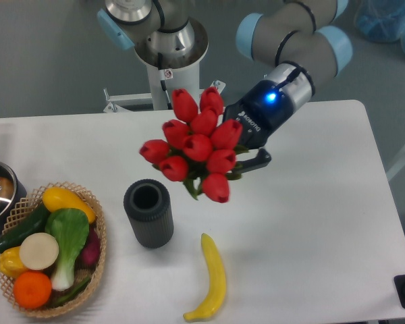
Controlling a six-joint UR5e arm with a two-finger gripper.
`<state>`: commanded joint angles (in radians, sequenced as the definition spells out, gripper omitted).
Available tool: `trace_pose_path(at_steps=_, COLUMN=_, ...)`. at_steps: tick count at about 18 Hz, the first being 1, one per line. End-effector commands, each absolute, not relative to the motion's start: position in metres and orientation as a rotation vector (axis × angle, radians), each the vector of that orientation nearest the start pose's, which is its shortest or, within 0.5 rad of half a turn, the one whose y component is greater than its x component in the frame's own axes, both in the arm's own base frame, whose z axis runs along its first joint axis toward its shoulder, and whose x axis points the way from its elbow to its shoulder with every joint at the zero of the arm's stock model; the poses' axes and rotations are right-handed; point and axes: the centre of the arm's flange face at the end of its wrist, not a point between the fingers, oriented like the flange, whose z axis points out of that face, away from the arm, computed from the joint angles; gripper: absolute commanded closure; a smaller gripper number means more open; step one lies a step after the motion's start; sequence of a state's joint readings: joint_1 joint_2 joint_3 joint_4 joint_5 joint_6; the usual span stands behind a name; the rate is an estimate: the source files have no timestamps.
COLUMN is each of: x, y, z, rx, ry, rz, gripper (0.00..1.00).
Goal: Insert the flowers into the vase
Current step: 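Carry the red tulip bunch with the gripper over the black vase, then lower the tulip stems into the black vase opening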
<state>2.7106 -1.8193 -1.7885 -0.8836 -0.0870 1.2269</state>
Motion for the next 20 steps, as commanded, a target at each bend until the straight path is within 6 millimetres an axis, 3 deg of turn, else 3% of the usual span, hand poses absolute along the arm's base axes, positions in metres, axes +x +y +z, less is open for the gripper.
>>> trace_pose_path(at_steps=2, x=-0.403, y=0.444, z=0.424, rx=-1.447, ry=0.244, rz=-0.481, gripper=0.67)
trace_pose_path(at_steps=9, x=-0.37, y=0.459, z=0.412, rx=-1.429, ry=0.256, rz=-0.551, gripper=0.67)
trace_pose_path(at_steps=20, x=-0.343, y=0.453, z=0.379, rx=-1.361, ry=0.23, rz=-0.595, gripper=0.67)
